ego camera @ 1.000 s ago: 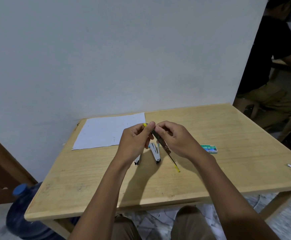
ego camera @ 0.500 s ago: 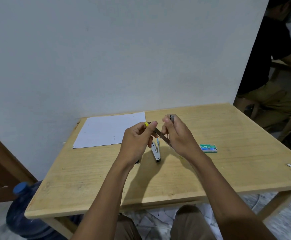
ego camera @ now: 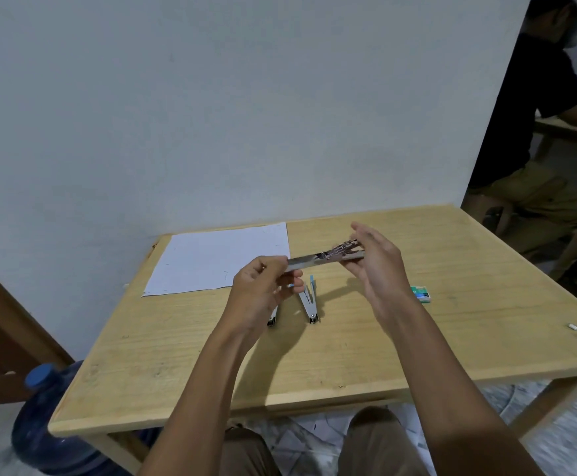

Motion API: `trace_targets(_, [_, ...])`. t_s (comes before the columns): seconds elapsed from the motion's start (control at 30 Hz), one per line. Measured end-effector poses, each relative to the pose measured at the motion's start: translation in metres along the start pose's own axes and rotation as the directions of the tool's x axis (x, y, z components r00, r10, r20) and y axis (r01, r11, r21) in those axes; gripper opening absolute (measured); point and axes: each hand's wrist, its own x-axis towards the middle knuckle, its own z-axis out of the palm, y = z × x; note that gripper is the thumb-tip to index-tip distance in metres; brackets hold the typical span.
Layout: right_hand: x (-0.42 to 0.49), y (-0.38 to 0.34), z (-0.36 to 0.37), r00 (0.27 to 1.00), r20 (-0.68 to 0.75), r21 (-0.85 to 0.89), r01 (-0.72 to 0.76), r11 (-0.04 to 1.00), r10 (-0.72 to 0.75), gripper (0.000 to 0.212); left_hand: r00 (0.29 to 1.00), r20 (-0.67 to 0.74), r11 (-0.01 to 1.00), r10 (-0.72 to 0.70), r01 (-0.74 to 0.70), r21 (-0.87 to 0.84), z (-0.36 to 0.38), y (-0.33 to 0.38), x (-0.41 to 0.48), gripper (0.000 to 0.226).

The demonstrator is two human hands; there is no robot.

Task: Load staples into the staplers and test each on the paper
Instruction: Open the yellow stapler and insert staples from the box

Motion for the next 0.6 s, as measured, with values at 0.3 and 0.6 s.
trace_targets(0.3, [-0.002,-0.011,0.007,0.917,0.391,-0.146,0.147,0.978,-0.079,0.028,0.825,0.425,0.922,-0.373,0.382,0.069,-0.011,0.009,-0.008,0.023])
trace_targets(0.6, [-0.016,0.005,0.03,0.836,0.534,-0.354,0.359,0.863,-0.128,0.032,0.881,0.369,0.914,-0.296,0.373,-0.158,0.017,-0.006,-0.005,0.044])
